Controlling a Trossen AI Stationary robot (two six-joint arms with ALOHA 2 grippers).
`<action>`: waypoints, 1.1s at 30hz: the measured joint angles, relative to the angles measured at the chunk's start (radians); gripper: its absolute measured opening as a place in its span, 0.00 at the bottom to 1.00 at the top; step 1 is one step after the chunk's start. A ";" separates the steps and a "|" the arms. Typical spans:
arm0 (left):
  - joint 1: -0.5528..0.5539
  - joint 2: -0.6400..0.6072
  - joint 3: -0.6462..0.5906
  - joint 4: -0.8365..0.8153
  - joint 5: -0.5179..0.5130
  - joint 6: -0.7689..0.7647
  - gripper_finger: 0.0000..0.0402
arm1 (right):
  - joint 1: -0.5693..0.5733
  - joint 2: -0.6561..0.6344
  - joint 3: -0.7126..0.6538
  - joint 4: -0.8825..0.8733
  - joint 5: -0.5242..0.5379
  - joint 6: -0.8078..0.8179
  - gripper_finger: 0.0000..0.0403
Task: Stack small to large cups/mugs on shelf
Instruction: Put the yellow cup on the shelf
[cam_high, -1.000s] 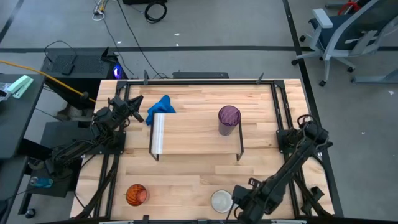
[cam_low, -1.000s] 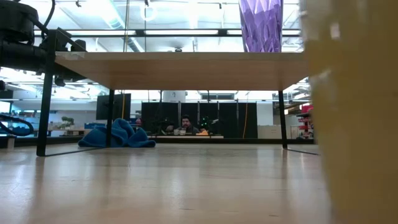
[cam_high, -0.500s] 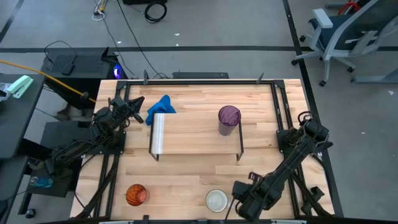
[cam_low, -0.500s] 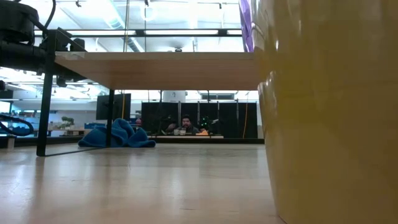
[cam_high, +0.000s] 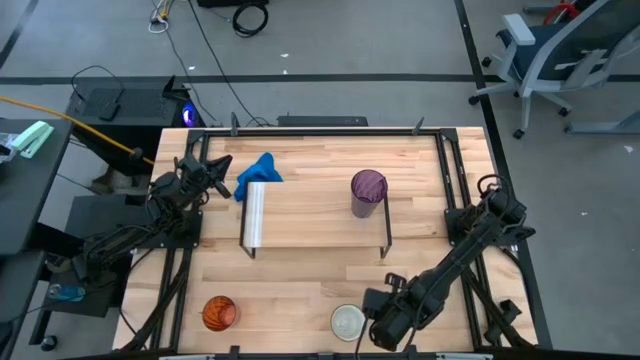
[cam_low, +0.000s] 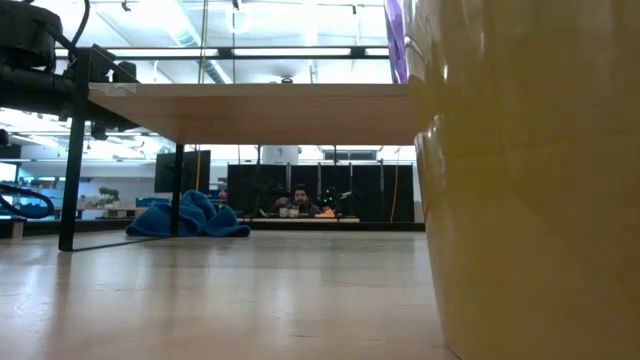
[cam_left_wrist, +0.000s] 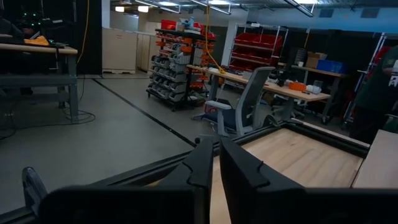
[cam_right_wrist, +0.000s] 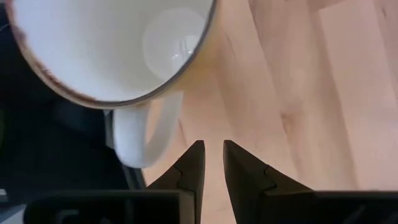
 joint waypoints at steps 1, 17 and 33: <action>0.000 0.000 0.000 0.000 0.000 0.000 0.09 | 0.004 0.000 0.000 0.006 -0.001 0.006 0.16; 0.000 0.000 0.000 0.000 0.000 -0.001 0.09 | 0.024 0.002 0.000 0.151 -0.025 -0.009 0.11; 0.000 0.000 0.000 -0.003 0.022 -0.008 0.10 | -0.006 -0.007 0.000 0.208 -0.042 -0.134 0.07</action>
